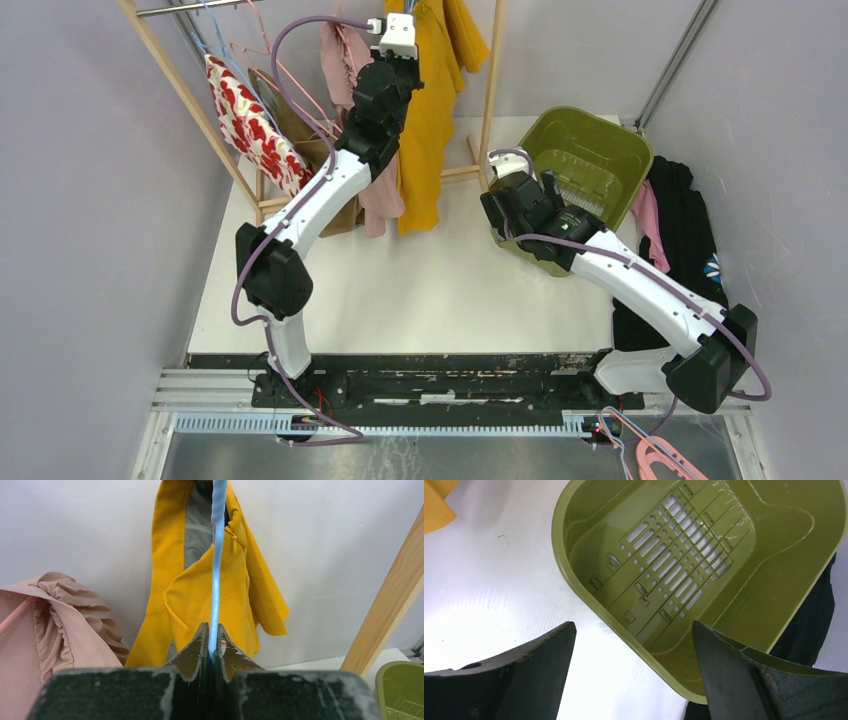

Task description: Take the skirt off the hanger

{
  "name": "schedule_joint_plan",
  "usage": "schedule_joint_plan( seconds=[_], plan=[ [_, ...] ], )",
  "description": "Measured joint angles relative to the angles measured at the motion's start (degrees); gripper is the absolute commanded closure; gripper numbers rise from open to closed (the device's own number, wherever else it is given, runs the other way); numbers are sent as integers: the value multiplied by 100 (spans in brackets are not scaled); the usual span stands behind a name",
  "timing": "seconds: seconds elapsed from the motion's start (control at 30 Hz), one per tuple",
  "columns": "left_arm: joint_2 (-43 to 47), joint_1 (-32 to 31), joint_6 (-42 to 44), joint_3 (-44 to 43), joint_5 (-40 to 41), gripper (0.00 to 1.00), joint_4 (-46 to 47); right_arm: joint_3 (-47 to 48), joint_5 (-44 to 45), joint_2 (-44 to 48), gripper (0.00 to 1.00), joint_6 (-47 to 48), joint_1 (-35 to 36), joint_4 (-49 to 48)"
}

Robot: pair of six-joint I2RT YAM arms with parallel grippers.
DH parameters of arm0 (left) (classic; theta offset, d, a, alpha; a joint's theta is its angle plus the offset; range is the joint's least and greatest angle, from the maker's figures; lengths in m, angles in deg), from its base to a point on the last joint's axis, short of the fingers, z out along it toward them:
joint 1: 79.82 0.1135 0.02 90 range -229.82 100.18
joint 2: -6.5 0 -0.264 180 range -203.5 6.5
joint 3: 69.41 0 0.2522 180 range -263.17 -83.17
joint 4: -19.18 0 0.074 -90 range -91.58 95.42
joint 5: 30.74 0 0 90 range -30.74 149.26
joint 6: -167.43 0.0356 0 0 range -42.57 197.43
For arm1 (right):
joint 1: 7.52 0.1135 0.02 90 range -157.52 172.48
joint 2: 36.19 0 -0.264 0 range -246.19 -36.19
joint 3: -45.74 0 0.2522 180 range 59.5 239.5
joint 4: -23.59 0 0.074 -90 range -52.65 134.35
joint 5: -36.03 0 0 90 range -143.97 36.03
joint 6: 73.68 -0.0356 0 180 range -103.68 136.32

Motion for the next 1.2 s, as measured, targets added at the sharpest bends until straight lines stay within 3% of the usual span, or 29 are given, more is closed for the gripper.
schedule_joint_plan(
  seconds=[0.23, 0.47, 0.83, 1.03, 1.2],
  plan=[
    [4, 0, 0, 55, -11, 97, 85, -68, -52, -7, 8, 0, -39, -9],
    [636, 0, -2, 1224, -50, 97, 785, -81, -129, -98, 8, 0, -70, -26],
    [879, -2, -87, 1447, -232, 97, 1285, -83, -269, -295, 8, 0, -76, -26],
    [1858, -42, -260, 2896, -262, 97, 1259, -83, -284, -299, 7, 24, -76, -26],
    [2953, -101, -317, 4015, -409, 97, 586, 131, -389, -411, 6, 157, -76, 114]
  ],
)
